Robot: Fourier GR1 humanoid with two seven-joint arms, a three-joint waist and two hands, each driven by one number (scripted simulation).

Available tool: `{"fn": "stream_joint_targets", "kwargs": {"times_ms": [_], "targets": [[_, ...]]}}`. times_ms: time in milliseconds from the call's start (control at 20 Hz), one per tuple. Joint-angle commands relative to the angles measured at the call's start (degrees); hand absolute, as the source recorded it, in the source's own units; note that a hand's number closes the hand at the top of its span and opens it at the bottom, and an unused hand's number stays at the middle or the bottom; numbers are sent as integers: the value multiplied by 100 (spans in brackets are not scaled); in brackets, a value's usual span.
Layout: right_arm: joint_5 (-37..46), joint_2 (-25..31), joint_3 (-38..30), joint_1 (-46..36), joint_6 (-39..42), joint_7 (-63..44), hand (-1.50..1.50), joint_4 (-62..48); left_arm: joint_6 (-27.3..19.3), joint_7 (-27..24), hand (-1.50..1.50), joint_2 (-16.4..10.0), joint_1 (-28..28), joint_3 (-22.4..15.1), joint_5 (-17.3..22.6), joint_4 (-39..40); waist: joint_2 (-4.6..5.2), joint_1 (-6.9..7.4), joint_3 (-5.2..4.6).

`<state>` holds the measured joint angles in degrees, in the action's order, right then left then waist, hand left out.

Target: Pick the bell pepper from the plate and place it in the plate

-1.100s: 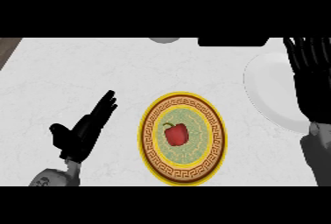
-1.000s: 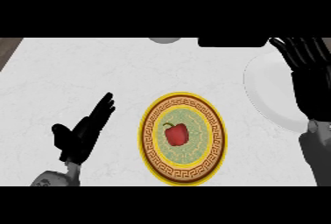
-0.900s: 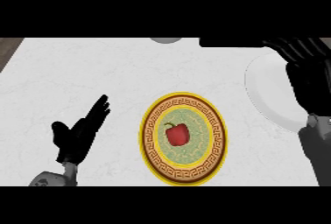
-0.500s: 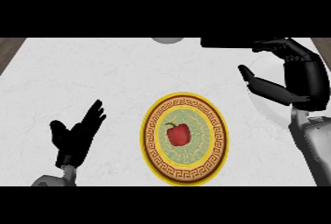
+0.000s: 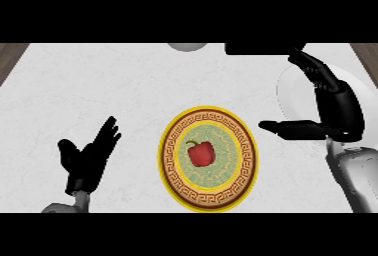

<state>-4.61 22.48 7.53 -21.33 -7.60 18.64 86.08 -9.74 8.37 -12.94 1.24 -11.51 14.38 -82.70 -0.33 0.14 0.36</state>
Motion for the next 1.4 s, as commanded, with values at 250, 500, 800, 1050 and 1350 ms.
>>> {"fn": "stream_joint_targets", "kwargs": {"times_ms": [250,500,800,1050,1350], "targets": [[1135,1308,1119,-45,1132,-1641,-150,931,-45,128,0,89,-153,-66,-86,240,-2,-99,-53],[1731,1115,1557,-201,1170,-3039,-150,1625,71,330,0,-93,-137,72,-45,-19,6,-38,-44],[2437,380,2144,-385,1339,-3912,-150,1750,-213,792,0,249,124,-96,-224,-122,25,-10,-38],[3149,-30,2241,-428,1314,-3993,-150,1280,-12,310,0,304,101,56,-317,363,36,-11,-38],[3610,-698,3028,80,1379,-4677,-150,1516,504,558,0,-220,-144,409,-7,-47,26,1,-37]]}}
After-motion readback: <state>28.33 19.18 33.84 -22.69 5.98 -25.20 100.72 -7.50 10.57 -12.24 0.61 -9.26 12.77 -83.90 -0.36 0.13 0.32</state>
